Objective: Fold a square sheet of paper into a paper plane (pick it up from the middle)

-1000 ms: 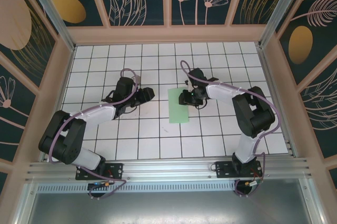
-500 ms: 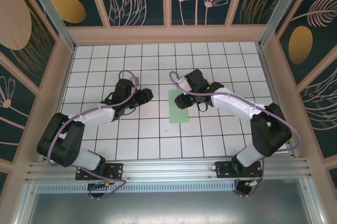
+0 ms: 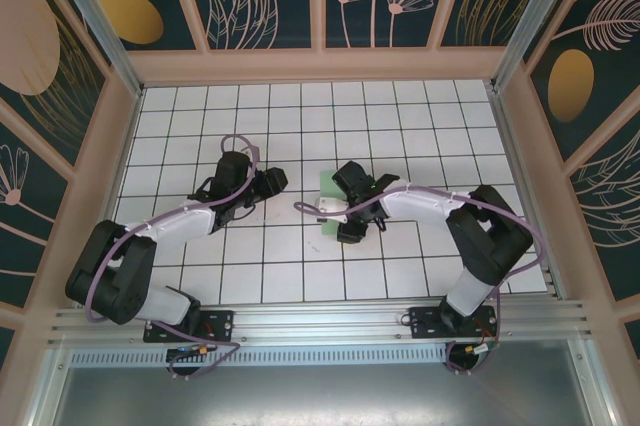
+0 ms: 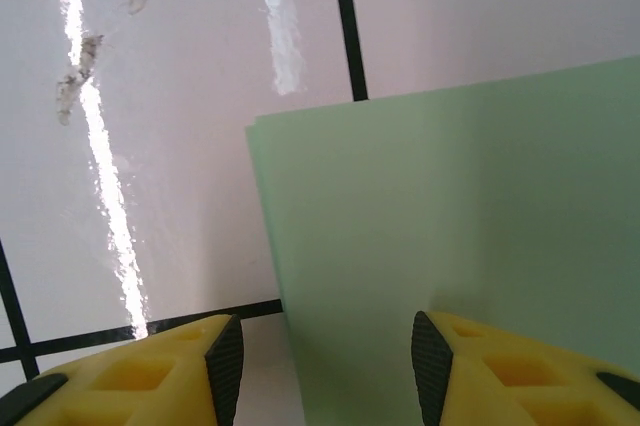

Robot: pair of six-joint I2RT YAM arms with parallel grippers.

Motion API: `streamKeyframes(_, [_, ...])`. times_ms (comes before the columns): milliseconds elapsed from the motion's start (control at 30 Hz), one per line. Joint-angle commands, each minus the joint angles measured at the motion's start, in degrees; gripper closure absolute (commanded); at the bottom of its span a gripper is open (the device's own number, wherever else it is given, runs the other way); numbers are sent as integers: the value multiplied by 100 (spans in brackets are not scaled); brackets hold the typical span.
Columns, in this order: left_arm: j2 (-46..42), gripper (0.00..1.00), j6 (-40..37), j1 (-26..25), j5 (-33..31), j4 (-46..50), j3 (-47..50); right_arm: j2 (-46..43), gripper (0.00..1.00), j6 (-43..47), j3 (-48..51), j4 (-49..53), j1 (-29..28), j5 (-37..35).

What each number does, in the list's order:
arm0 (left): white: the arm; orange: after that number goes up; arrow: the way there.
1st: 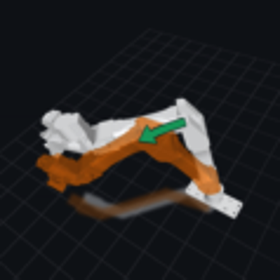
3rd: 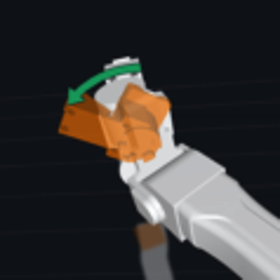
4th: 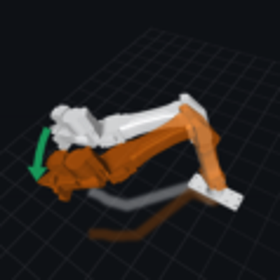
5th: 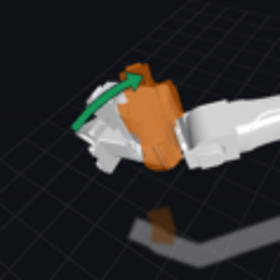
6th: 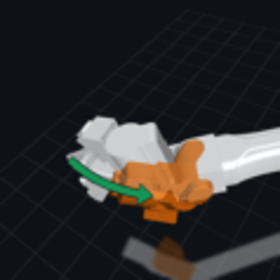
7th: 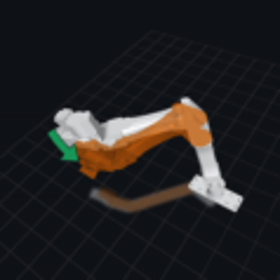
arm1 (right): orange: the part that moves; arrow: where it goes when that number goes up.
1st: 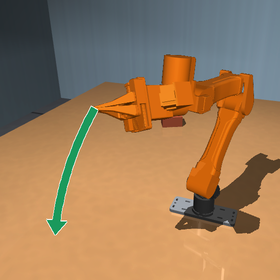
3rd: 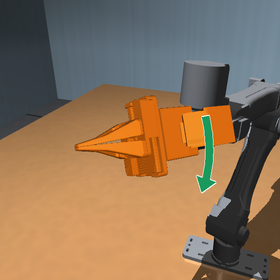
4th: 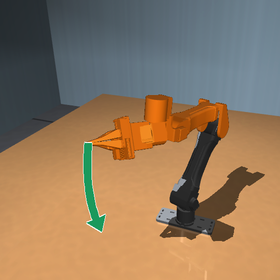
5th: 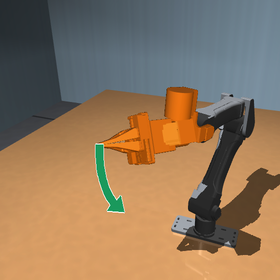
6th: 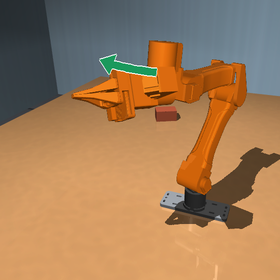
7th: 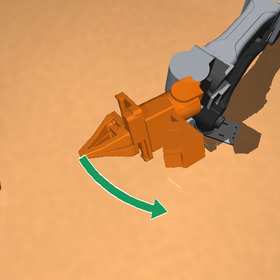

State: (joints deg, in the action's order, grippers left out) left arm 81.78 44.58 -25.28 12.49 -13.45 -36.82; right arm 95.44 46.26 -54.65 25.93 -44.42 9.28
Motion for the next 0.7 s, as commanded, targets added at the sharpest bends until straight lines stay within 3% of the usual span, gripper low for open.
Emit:
streamKeyframes(0, [-74, 50, -129, 14, -87, -2, 68, 88, 48, 323, 82, -84, -74, 3])
streamKeyframes(433, [-45, 49, -124, 16, -45, -33, 87, 196, 47, 286, 74, -169, -288, -194])
streamKeyframes(667, [-81, 49, -133, 14, -41, 21, 86, 339, 49, 199, 188, -587, -286, -861])
